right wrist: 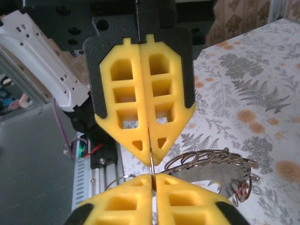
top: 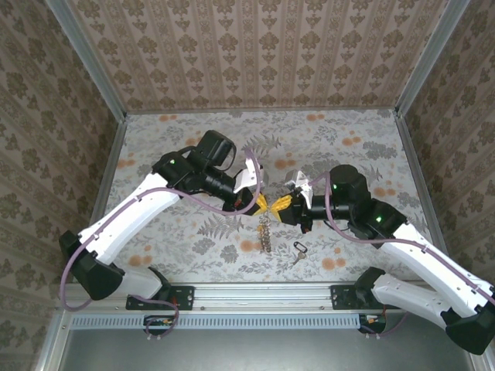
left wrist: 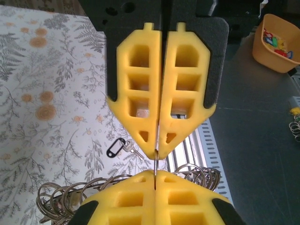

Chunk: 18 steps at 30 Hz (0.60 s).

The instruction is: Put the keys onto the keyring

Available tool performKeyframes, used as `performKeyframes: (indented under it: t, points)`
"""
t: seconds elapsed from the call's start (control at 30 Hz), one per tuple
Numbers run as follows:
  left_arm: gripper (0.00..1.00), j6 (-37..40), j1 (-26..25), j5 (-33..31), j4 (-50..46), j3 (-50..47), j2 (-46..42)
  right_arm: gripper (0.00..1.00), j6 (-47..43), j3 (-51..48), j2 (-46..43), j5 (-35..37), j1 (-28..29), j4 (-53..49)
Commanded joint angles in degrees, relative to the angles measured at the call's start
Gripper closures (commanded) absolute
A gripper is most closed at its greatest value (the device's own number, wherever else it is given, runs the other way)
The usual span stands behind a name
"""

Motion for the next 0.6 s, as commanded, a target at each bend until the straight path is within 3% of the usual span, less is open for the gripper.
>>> performKeyframes:
  t: [0.0, 0.03, 0.1, 0.17, 0.33, 0.43, 0.57]
  points:
    - [1.0, -2.39, 1.51, -1.05, 3.41, -2.87, -3.69, 0.47, 3.76, -1.86, -2.99, 9.19, -1.02, 3.0]
    - [1.0, -3.31, 1.98, -1.78, 4.92, -3.98, -4.51, 0.34, 5.19, -2.77, -3.8, 10.37, -1.58, 2.58]
    - [1.0, -4.8, 2.47, -3.58, 7.32, -6.1, -5.94, 0.18, 8.74, -5.0, -5.74, 14.45, -2.05, 1.5]
    - [1.0, -6.57, 2.93, -6.08, 9.02, -8.2, -7.18, 0.12, 12.29, -6.78, -7.19, 20.16, -2.31, -1.39]
    - [1.0, -13.58, 5.07, -9.98, 13.6, -15.03, -11.85, 0.13, 23.53, -8.0, -4.82, 32.28, -4.22, -17.07]
    - [1.0, -16.72, 4.99, -12.2, 14.91, -19.09, -14.71, 0.19, 28.88, -11.17, -2.29, 32.16, -4.23, -21.39]
    - [1.0, -20.27, 6.7, -13.35, 15.82, -21.04, -17.17, 0.26, 35.23, -18.66, -1.71, 30.74, -2.63, -18.57]
